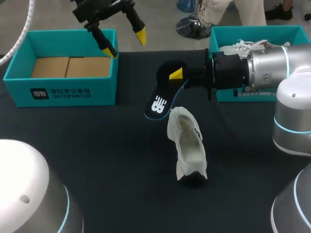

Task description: Take the shoe out of the shoebox, open the shoe tongue, remove and reinsert the insole, then place the shoe into the shoebox

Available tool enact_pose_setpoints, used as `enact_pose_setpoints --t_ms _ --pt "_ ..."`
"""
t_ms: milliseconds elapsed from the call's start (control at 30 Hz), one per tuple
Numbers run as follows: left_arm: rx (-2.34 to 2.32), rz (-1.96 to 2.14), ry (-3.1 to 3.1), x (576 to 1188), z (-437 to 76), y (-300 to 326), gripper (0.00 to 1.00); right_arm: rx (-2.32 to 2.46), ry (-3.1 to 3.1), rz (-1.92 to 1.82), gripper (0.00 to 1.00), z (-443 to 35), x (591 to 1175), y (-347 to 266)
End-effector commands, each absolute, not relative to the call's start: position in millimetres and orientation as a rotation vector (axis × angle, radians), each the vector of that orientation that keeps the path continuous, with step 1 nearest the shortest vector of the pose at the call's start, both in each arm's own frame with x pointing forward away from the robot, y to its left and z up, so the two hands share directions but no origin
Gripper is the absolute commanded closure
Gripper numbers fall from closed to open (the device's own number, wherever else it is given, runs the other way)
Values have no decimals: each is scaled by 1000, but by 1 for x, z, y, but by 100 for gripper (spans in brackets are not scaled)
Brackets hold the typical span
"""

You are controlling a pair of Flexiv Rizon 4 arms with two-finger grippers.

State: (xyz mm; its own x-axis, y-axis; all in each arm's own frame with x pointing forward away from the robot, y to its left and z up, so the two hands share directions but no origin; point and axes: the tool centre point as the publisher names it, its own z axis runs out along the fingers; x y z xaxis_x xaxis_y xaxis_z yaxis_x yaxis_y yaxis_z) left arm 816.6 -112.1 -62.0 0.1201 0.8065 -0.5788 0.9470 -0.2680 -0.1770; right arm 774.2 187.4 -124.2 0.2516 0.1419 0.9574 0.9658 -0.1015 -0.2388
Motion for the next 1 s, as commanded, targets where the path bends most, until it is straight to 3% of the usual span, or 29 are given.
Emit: enact_pose_setpoints --t_ms 33,1000 --pt "1666 -1101 1489 797 -76 -94 0 -1493 -1089 -1004 100 -125 774 189" --pt "1637 -1110 1496 788 -83 -98 0 -1493 -1089 -1004 100 -125 774 189"
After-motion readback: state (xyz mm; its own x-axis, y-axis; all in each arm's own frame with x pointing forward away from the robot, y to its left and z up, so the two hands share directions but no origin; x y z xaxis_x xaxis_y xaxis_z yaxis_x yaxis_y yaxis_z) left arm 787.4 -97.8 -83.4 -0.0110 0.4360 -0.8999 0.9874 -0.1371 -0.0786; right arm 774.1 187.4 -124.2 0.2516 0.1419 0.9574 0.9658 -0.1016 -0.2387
